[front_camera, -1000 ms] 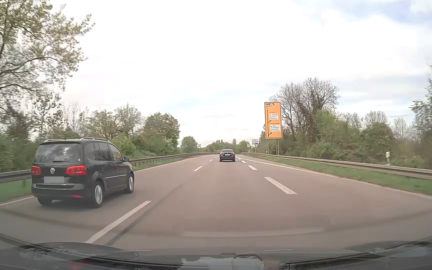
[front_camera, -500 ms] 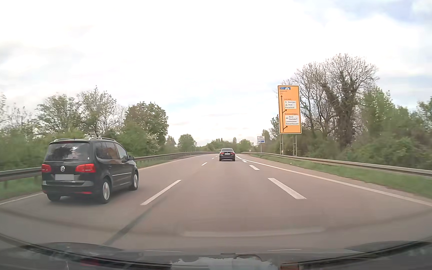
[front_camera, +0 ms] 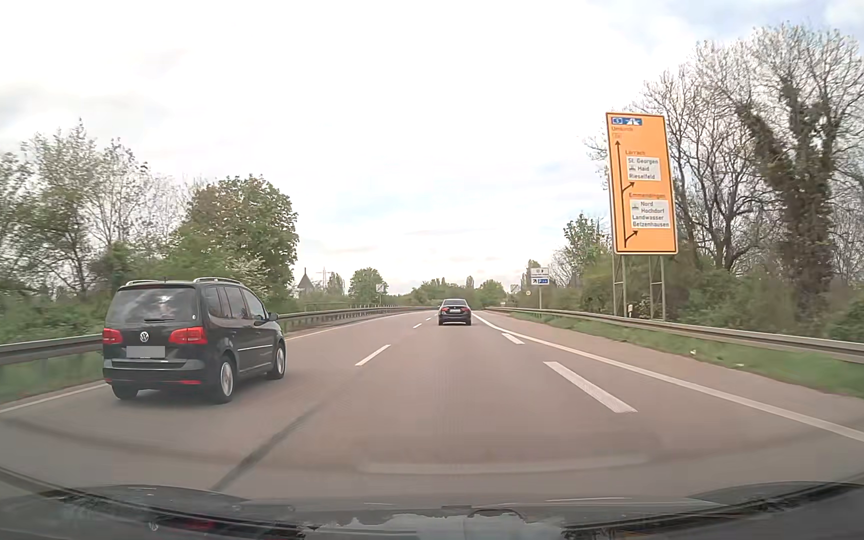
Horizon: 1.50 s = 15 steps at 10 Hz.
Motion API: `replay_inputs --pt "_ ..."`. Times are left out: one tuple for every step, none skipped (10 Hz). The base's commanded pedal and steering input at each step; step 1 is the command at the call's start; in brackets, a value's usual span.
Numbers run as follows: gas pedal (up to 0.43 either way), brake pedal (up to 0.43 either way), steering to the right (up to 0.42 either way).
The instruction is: Follow the waypoints while adhering to traffic rules and regulations
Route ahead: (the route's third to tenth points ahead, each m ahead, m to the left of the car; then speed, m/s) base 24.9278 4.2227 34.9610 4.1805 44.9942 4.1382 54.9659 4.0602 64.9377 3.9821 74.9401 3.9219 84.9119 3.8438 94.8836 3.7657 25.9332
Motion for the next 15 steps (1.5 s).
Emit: replay_inputs --pt "0.098 0.0 -0.001" --pt "0.047 0.0 -0.001" --pt "0.047 0.0 -0.001" --pt "0.047 0.0 -0.001" --pt "0.059 0.0 -0.001" --pt "0.059 0.0 -0.001" --pt "0.067 0.0 -0.001" --pt "0.087 0.0 -0.001" --pt "0.098 0.0 -0.001" --pt "0.11 0.0 0.0" --pt "0.118 0.0 0.0" --pt "0.118 0.0 0.0" --pt "0.13 0.0 0.0" --pt "0.138 0.0 0.0" --pt "0.138 0.0 0.0"
